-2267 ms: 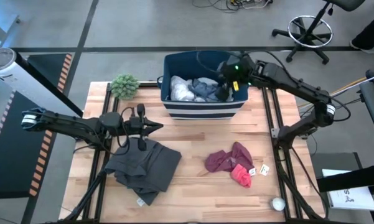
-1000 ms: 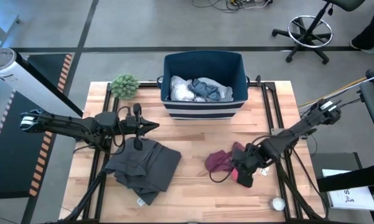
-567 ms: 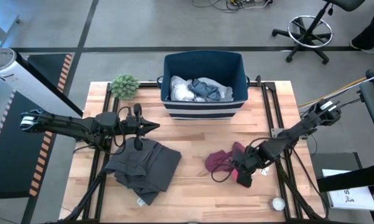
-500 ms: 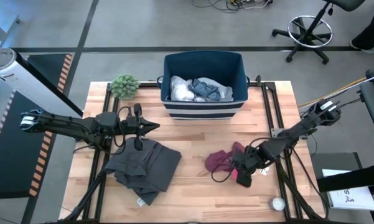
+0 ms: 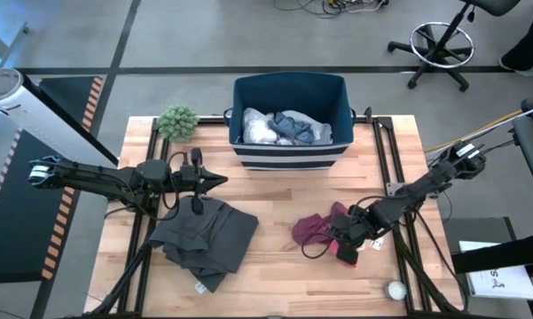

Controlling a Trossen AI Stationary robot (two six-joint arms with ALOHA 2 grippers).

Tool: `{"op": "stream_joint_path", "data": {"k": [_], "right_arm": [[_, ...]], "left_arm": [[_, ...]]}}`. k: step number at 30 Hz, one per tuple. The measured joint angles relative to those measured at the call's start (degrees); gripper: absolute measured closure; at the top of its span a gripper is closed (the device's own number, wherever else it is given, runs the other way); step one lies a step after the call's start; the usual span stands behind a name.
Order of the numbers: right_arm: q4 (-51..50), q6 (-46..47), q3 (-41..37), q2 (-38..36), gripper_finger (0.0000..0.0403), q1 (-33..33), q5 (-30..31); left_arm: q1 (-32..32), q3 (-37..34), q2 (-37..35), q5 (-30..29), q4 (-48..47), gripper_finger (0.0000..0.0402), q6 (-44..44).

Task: Sort clothes
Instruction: Put the pink sock into the blue laundry organizer

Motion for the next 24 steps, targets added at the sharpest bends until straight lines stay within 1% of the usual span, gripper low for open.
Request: {"op": "stream_joint_path", "data": {"k": [5, 9, 11, 16, 21, 24], "right_arm": [[-0.2, -2.7, 5.9, 0.0, 0.0400, 0.0, 0.2], [-2.2, -7.6, 13.4, -0.1, 0.0401, -0.5, 3.9], [-4.7, -10.3, 17.9, -0.1, 0.0402, -1.2, 7.3], [-9.9, -19.2, 29.6, -0.1, 0.0402, -5.1, 19.8], [-9.6, -32.9, 39.9, -0.1, 0.0402, -11.6, 28.8], [-8.7, -41.9, 45.3, -0.1, 0.0403, -17.2, 32.3]], "left_arm": [[0.0, 0.0, 0.0, 0.0, 0.0, 0.0402, 0.0], [0.0, 0.0, 0.0, 0.0, 0.0, 0.0402, 0.0], [0.0, 0.0, 0.0, 0.0, 0.0, 0.0402, 0.0], [0.0, 0.0, 0.0, 0.0, 0.3, 0.0402, 0.0], [0.0, 0.0, 0.0, 0.0, 0.3, 0.0402, 0.0], [0.0, 0.0, 0.0, 0.0, 0.3, 0.0402, 0.0]]}}
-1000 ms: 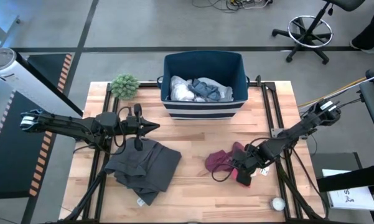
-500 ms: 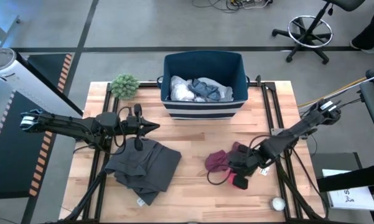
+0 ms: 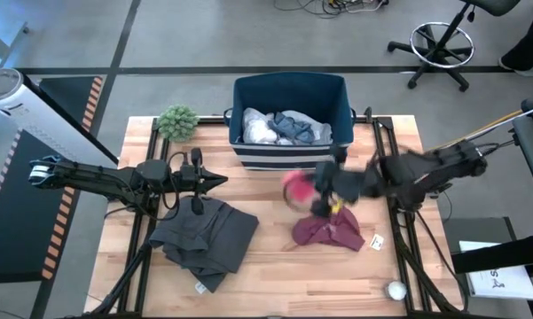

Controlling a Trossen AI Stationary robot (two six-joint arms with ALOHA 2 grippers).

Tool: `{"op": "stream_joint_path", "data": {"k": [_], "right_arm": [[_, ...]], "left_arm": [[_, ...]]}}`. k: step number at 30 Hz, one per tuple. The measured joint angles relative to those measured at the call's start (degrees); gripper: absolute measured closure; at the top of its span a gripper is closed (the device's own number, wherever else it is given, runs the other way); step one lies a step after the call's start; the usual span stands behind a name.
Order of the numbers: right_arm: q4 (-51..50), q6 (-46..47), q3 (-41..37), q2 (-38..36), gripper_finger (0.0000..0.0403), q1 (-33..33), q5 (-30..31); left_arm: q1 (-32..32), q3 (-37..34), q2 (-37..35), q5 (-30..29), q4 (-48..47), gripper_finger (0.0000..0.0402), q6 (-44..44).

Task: Sort clothes
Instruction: Put the pink sock into the blue laundry organizer

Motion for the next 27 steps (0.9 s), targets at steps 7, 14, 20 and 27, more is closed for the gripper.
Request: {"op": "stream_joint_path", "data": {"k": [7, 14, 20, 27], "right_arm": [[8.6, -16.2, 6.8, 0.0, 0.0403, -16.5, -2.0], [10.5, -18.1, 6.5, 0.1, 0.0403, -31.2, -12.2], [10.3, -16.3, 5.2, 0.1, 0.0381, -36.6, -14.5], [10.4, -17.0, 5.2, 0.1, 0.0295, -37.2, -14.9]], "left_arm": [[0.0, 0.0, 0.0, 0.0, -0.2, 0.0402, 0.0], [0.0, 0.0, 0.0, 0.0, -0.5, 0.0402, -0.2], [0.0, 0.0, 0.0, 0.0, -0.6, 0.0402, -0.6], [0.0, 0.0, 0.0, 0.0, -2.1, 0.0402, -1.5]]}}
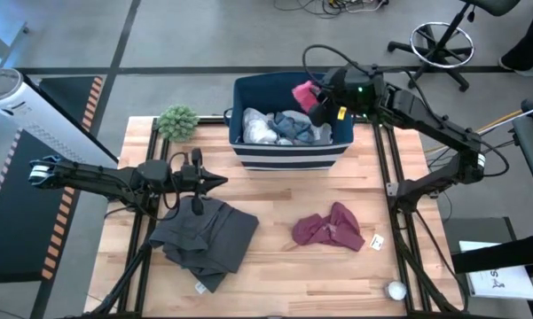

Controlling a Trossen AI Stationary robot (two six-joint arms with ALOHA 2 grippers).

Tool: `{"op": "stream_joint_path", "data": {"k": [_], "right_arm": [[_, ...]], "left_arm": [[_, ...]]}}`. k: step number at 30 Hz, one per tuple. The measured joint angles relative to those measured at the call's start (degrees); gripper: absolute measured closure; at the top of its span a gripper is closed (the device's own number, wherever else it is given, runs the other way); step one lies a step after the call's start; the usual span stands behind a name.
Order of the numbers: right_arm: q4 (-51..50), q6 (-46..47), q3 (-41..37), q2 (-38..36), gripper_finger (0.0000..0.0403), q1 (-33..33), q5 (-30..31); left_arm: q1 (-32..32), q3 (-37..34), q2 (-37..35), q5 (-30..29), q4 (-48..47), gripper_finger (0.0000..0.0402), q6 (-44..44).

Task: Sort clothes
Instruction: Put the pink sock into the blue laundry organizer, then put the black shorts into the blue laundry organizer

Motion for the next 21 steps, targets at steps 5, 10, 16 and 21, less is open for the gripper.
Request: {"op": "stream_joint_path", "data": {"k": [5, 10, 16, 21], "right_arm": [[0.0, 0.4, 0.0, 0.0, 0.0223, 0.3, -3.0], [-2.5, 0.5, 0.0, -0.2, 0.0180, 2.3, -4.5], [-7.7, 0.4, 0.0, -0.3, 0.0160, 6.2, -4.5], [-11.6, 0.9, 0.0, -0.3, 0.0153, 11.0, -4.5]], "left_arm": [[-0.1, 0.0, 0.0, 0.4, -3.4, 0.0402, -0.5], [-0.2, 3.5, 0.0, 8.2, -13.9, 0.0402, -2.3], [-2.6, 14.9, 4.4, 10.5, -37.8, 0.0402, -6.2], [-6.2, 21.1, 11.5, 11.1, -52.6, 0.0380, -10.9]]}}
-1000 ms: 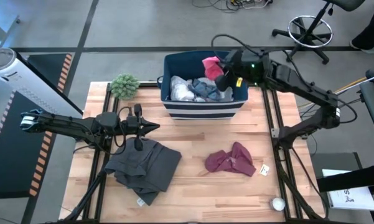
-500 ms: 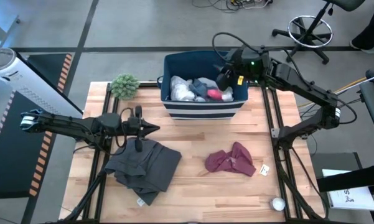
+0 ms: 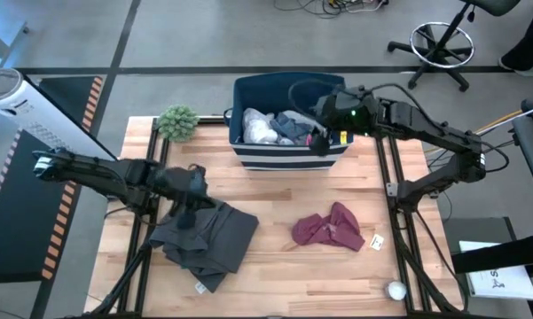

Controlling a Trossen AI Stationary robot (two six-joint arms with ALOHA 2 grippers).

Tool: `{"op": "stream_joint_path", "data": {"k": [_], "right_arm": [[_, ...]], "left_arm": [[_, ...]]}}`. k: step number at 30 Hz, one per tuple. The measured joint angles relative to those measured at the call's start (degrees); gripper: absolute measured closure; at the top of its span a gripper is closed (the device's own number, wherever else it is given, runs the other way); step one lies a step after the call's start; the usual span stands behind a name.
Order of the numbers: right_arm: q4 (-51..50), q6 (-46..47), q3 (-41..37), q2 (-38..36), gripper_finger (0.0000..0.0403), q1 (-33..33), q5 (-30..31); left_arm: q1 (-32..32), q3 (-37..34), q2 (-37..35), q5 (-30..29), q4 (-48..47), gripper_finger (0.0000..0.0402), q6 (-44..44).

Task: Sort clothes
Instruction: Put the black shorts into the blue laundry organizer

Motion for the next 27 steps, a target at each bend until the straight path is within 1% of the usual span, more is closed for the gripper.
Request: {"op": "stream_joint_path", "data": {"k": [4, 8, 12, 15, 18, 20, 22, 24, 25, 27], "right_arm": [[-2.7, 1.6, -0.1, 0.0, 0.0147, 4.1, 0.2], [-3.0, 3.0, -0.4, 0.0, 0.0140, 7.7, 0.2], [-3.0, 3.9, -0.4, 0.0, 0.0137, 10.3, 0.7], [-3.0, 4.6, -0.4, 0.0, 0.0139, 11.5, 0.7], [-2.9, 4.7, -0.4, 0.0, 0.0143, 12.4, 0.8], [-2.9, 4.7, -0.4, 0.0, 0.0145, 12.7, 0.9], [-2.9, 4.7, -0.4, 0.0, 0.0146, 12.9, 1.0], [-2.9, 4.7, -0.4, 0.0, 0.0146, 12.9, 1.2], [-2.9, 4.7, -0.4, 0.0, 0.0145, 13.0, 1.2], [-2.9, 5.0, -0.4, 0.0, 0.0143, 13.1, 1.2]], "left_arm": [[-1.5, 1.1, 6.3, 0.5, -4.2, 0.0325, -2.0], [-1.4, 0.5, 12.2, -2.4, -3.9, 0.0252, -2.3], [-1.5, 0.3, 17.4, -2.4, -3.0, 0.0186, -1.5], [-1.5, 0.1, 21.0, -2.5, -2.0, 0.0146, -1.4], [-1.4, -0.3, 24.7, -2.7, -0.5, 0.0124, -1.3], [-1.4, -0.5, 27.3, -2.7, 0.8, 0.0124, -1.1], [-1.4, -0.5, 29.7, -3.7, 2.2, 0.0142, -0.6], [-1.4, -0.5, 31.5, -3.8, 3.5, 0.0178, 0.7], [-1.5, -0.4, 32.3, -3.8, 4.1, 0.0204, 1.4], [-1.5, -0.1, 33.5, -4.1, 4.6, 0.0268, 2.2]]}}
